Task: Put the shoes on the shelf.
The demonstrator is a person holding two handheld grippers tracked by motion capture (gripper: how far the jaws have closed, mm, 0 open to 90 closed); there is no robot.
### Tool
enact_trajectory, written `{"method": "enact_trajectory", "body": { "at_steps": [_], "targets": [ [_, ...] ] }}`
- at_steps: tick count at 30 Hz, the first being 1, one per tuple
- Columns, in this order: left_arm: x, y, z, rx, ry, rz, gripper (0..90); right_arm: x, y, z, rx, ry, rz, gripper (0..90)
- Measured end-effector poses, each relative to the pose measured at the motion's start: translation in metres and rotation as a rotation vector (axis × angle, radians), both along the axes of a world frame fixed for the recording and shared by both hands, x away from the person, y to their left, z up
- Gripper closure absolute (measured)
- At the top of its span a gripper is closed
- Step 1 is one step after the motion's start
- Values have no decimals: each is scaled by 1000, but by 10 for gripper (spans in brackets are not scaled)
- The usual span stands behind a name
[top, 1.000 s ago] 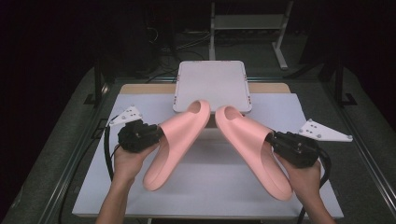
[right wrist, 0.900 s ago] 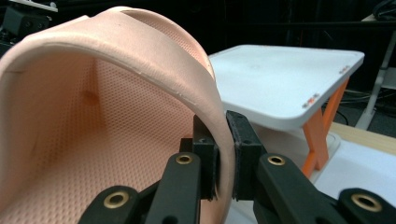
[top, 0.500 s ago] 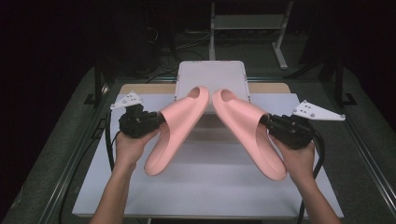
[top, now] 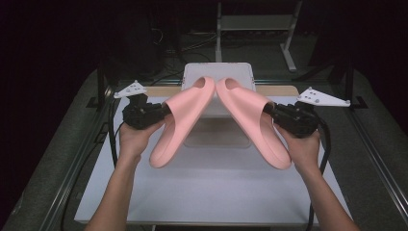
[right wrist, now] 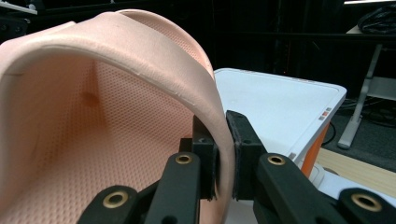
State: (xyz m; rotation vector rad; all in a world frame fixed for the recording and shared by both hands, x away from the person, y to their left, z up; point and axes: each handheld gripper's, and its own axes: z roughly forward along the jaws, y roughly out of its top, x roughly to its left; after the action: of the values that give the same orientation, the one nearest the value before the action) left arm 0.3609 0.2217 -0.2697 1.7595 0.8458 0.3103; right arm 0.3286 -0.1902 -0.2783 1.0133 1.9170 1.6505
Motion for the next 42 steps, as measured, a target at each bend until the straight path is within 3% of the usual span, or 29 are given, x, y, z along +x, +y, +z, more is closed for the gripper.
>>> {"method": "enact_trajectory", "body": {
  "at_steps": [22, 33, 42],
  "targets": [
    [43, 4, 14, 61, 27, 109, 814, 51, 10, 14, -50, 27, -41, 823],
    [67, -7, 26, 103, 28, 146, 814, 80, 10, 18, -56, 49, -80, 823],
    [88, -13, 21, 110, 59, 180, 812, 100, 10, 18, -69, 69, -113, 822]
  ]
}}
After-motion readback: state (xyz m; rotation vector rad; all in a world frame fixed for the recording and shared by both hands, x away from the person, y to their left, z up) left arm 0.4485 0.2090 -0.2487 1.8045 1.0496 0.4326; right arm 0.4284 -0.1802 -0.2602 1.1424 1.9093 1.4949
